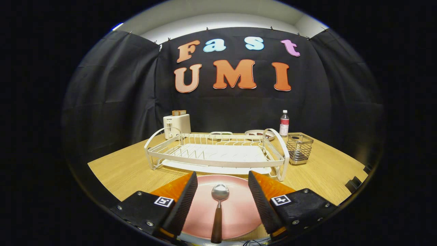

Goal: Take the plate from the dish rack, then take the spoon from the basket and place it into the plate.

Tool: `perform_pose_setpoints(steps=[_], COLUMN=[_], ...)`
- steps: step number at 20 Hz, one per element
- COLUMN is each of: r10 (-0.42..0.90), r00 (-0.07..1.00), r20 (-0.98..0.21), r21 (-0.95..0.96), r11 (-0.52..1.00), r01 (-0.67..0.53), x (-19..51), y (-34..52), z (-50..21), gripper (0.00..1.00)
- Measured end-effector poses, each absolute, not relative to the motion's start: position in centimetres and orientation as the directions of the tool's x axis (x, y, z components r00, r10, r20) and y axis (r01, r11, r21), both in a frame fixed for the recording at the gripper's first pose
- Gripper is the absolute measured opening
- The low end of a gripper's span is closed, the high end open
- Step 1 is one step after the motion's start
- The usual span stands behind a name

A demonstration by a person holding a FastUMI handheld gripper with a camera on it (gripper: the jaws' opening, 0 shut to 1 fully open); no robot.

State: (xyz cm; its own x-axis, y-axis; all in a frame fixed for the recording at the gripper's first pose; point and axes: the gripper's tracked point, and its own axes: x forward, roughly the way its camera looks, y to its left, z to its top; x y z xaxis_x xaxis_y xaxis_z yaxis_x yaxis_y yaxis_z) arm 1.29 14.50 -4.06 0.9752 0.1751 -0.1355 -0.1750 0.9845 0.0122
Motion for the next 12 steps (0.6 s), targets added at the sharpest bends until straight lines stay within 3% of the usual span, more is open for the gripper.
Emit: perform_pose_setpoints(steps=[2,12], r10=[0.166,0.109], r00=[0.976,0.989], r20=[-0.139,-0.104], r21=[-0.004,0.019], r11=[0.986,0.994], r01=[-0.168,-0.108], x=[1.3,2.9], y=[13.5,5.6], z=[-3.2,3.0], gripper=[0.97,0.97])
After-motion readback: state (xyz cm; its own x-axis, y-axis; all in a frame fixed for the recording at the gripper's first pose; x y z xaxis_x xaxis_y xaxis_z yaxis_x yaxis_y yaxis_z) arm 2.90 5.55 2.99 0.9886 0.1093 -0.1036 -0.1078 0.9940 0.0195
